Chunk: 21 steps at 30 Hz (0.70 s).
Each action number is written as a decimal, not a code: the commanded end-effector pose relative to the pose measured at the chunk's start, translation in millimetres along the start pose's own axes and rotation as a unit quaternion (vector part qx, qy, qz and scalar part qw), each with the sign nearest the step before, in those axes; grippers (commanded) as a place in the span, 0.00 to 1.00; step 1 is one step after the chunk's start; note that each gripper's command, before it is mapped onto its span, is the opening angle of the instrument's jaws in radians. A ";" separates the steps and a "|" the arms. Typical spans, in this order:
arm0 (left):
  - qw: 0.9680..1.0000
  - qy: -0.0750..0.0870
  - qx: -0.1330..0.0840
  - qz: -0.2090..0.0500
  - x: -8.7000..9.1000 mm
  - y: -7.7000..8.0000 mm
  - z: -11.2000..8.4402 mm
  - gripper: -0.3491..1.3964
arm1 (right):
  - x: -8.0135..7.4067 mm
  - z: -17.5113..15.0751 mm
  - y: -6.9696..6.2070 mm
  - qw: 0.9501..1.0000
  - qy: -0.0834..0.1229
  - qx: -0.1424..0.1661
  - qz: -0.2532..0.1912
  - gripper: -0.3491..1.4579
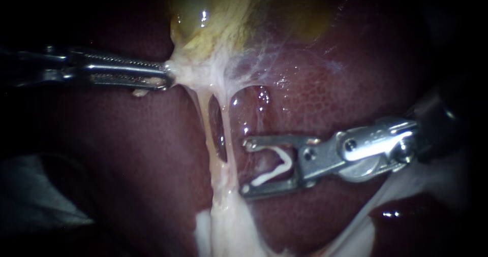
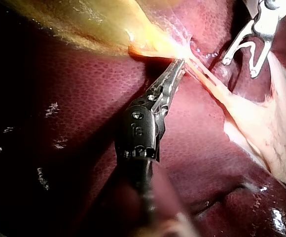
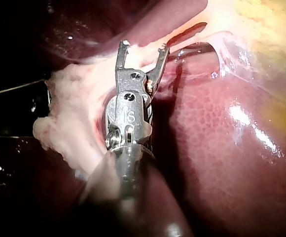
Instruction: Clipping first clip left tube
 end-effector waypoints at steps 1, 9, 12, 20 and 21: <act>1.000 0.000 0.000 0.000 0.0 0.0 0.0 0.00 | -0.1 0.5 0.1 1.000 0.002 0.001 0.001 0.47; 1.000 0.000 0.001 0.000 0.0 0.1 0.0 0.00 | -2.4 3.2 1.7 1.000 0.006 0.007 0.016 0.47; 1.000 0.000 0.001 0.000 0.0 0.1 0.0 0.00 | -3.4 3.8 2.3 1.000 0.007 0.009 0.020 0.47; 1.000 0.000 0.001 0.000 0.0 0.1 0.0 0.00 | -5.0 4.5 3.6 0.999 0.010 0.022 0.020 0.47; 1.000 0.000 0.001 0.000 0.0 0.1 0.0 0.00 | -5.1 4.6 3.8 0.999 0.012 0.025 0.019 0.47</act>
